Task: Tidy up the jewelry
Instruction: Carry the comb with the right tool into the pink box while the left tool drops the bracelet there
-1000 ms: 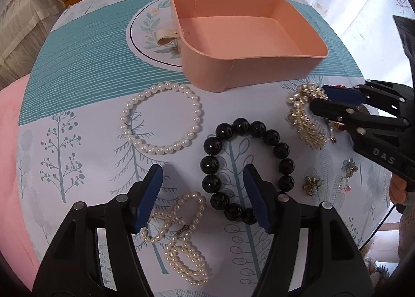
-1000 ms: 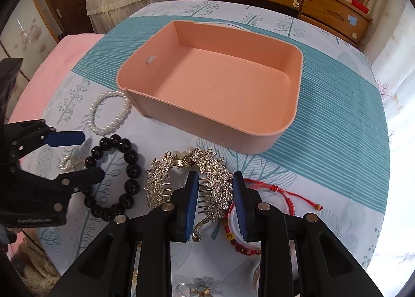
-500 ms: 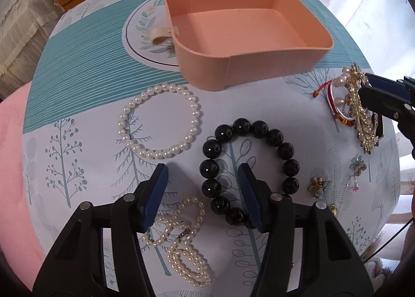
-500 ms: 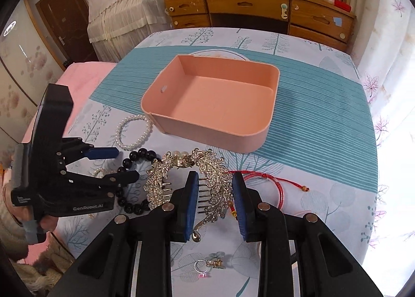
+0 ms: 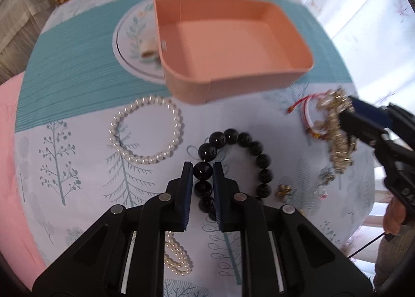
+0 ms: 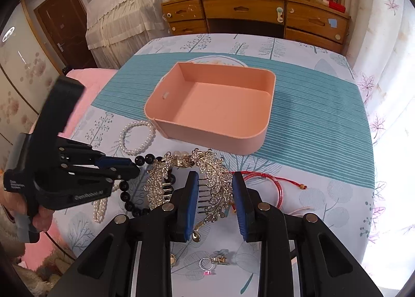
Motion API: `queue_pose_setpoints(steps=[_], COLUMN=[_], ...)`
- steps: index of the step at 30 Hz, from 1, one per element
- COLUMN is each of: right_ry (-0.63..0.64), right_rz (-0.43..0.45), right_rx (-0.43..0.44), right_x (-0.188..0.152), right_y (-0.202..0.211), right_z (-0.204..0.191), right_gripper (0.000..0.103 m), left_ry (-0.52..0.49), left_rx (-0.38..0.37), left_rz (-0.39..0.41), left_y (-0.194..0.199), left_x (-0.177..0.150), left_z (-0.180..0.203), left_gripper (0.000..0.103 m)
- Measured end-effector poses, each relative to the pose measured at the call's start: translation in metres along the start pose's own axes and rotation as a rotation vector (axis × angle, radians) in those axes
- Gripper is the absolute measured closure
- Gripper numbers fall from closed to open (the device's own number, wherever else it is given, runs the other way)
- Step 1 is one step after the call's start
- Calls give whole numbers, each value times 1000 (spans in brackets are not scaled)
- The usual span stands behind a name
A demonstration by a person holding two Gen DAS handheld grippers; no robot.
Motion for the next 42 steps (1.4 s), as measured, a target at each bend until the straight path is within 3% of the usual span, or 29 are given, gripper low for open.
queue_pose_setpoints(steps=[10, 18, 22, 29, 33, 37, 40, 42], right_ry=[-21, -84, -139, -151, -156, -163, -159, -157], right_rz=[52, 74, 54, 9, -1, -4, 0, 2], right_rx=[-35, -88, -124, -165, -173, -174, -174, -171], right_x=[27, 66, 81, 82, 77, 77, 83, 87], right_y=[21, 18, 0, -33, -46, -54, -58, -60], right_z=[12, 31, 48, 63, 68, 73, 72, 70], right_gripper=[77, 77, 77, 77, 77, 77, 77, 77], left_ry=[-98, -134, -141, -144, -123, -101, -96, -87], left_rx=[-35, -41, -5, 37, 40, 100, 82, 66], left_rz=[217, 355, 370, 299, 274, 225, 186, 181], left_y=[92, 141, 122, 50, 20, -5, -12, -10], left_x=[25, 77, 104, 132, 134, 131, 123, 116], left_z=[39, 67, 70, 68, 52, 29, 18, 12], left_gripper=[91, 91, 91, 91, 90, 90, 88, 82])
Point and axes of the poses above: each gripper's, at about its wrist camera, not at the fingertips, and y roughly against the way its jaws point, z to its right, x to its top, the point moved 8 cm from there along -y, roughly the way its jaws point, and after that the axes turned 12 degrees about y, right-handed, at the moved point
